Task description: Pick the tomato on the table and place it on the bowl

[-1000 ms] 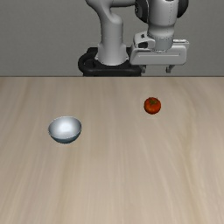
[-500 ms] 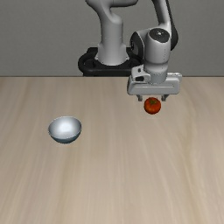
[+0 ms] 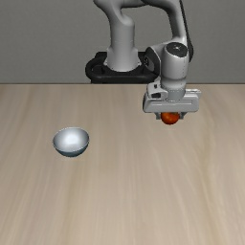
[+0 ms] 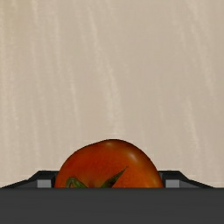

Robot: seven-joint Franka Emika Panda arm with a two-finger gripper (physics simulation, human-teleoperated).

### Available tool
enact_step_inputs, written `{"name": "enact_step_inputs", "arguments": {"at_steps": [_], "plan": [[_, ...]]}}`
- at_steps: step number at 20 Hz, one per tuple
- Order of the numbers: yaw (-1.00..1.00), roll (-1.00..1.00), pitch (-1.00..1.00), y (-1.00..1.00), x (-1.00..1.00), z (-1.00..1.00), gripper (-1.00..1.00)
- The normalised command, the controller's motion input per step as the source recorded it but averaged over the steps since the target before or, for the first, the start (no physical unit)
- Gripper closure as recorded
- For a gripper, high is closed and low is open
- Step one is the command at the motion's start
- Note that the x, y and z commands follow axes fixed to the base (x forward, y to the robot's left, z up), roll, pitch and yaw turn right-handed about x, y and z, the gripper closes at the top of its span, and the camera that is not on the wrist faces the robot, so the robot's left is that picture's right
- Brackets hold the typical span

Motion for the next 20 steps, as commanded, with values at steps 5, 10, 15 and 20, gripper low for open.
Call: {"name": "enact_step_inputs", "arguments": {"at_steps": [5,10,15,20], "plan": [[0.00,0.00,0.00,0.00,0.00,0.00,1.00],[0.00,0.00,0.00,0.00,0.00,0.80,1.00],[0.00,0.00,0.00,0.00,0.00,1.00,1.00],[0.00,0.00,0.00,-1.00,0.00,0.00,1.00]]}}
